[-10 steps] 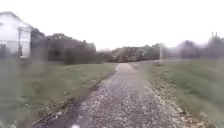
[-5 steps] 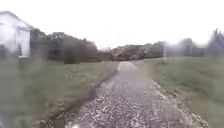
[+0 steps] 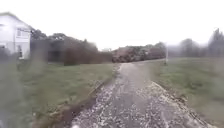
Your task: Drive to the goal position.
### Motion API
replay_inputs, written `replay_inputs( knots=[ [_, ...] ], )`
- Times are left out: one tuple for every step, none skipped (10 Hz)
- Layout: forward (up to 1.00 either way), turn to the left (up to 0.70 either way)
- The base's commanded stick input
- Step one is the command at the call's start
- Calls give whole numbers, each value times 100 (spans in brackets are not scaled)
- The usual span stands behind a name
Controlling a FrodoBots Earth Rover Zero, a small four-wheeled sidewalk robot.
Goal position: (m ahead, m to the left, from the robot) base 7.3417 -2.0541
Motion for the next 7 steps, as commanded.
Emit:
replay_inputs(
  knots=[
    [0,5],
    [0,-1],
    [0,-3],
    [0,-5],
    [0,-100],
    [0,-100],
    [0,-85]
  ],
)
